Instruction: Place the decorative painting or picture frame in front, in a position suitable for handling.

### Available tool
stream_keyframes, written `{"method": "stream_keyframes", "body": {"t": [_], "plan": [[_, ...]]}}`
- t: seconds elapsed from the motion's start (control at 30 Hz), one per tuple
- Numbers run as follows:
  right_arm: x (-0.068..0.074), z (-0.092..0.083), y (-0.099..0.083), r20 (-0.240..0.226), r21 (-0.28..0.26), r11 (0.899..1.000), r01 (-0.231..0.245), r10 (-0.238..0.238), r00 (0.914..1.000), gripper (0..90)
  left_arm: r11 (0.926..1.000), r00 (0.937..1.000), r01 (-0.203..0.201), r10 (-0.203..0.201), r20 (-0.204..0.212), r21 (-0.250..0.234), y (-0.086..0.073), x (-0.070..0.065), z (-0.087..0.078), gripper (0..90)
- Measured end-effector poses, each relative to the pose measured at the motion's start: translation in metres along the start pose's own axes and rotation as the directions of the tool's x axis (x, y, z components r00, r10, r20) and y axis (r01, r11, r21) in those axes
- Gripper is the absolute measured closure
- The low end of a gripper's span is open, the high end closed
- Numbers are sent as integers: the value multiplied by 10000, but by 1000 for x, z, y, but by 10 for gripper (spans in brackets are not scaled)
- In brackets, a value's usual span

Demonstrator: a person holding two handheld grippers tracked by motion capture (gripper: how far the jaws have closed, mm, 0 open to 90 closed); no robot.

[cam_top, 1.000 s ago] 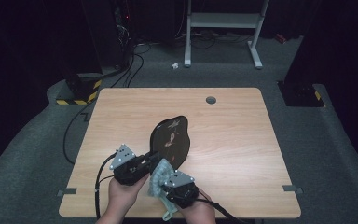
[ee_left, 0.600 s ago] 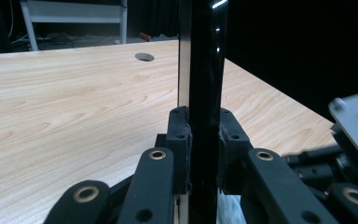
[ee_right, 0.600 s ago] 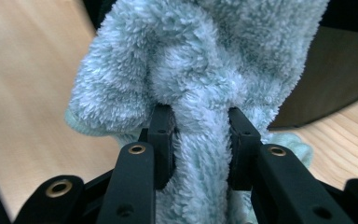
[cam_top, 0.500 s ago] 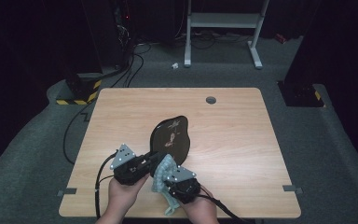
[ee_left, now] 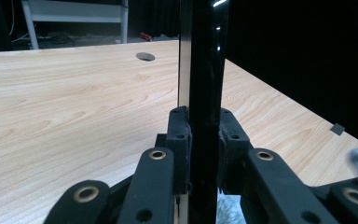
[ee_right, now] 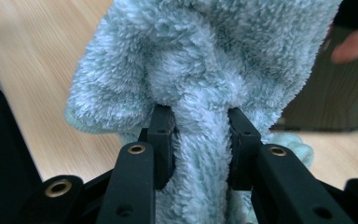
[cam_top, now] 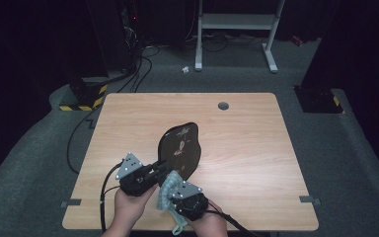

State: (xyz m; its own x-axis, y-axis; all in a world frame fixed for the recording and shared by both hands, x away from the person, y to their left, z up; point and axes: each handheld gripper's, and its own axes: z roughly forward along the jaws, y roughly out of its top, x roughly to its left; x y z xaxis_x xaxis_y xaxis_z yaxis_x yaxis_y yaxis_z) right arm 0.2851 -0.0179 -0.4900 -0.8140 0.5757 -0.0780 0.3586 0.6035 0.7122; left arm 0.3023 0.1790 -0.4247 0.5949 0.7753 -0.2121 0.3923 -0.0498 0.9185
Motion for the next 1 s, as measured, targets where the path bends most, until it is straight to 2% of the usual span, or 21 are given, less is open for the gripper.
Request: {"method": "stream_keyframes", "body": {"t": [0.07, 0.13, 0.3, 0.6, 0.7, 0.83, 1.0], "plan": [[-2, 6, -6, 43, 288, 9996, 50, -52, 10000, 681, 10000, 10000, 12, -12, 13, -12, 0, 1, 0, 783], [-4, 10, -11, 42, 488, 9988, -101, 99, 9999, 680, 10000, 10000, 25, -25, 30, -13, 0, 1, 0, 783], [-5, 12, -14, 90, 548, 9984, -154, 149, 9998, 681, 10000, 10000, 3, -3, 36, -3, 0, 1, 0, 783], [9, -12, 11, 125, -243, 9990, 381, -378, 9992, 680, 10000, 10000, 2, -2, 24, -41, -1, 1, 0, 782], [9, -13, 15, 186, -291, 9985, 469, -464, 9988, 681, 10000, 10000, 28, -28, 24, -32, -1, 1, -1, 782], [5, -3, 5, 207, 59, 9994, 348, -349, 9992, 680, 10000, 10000, 72, -72, 53, -26, -1, 2, -2, 782], [-8, 15, -14, 251, 660, 9976, -211, 195, 9995, 680, 9999, 9999, 119, -119, 94, -79, -2, 3, -2, 781]]}}
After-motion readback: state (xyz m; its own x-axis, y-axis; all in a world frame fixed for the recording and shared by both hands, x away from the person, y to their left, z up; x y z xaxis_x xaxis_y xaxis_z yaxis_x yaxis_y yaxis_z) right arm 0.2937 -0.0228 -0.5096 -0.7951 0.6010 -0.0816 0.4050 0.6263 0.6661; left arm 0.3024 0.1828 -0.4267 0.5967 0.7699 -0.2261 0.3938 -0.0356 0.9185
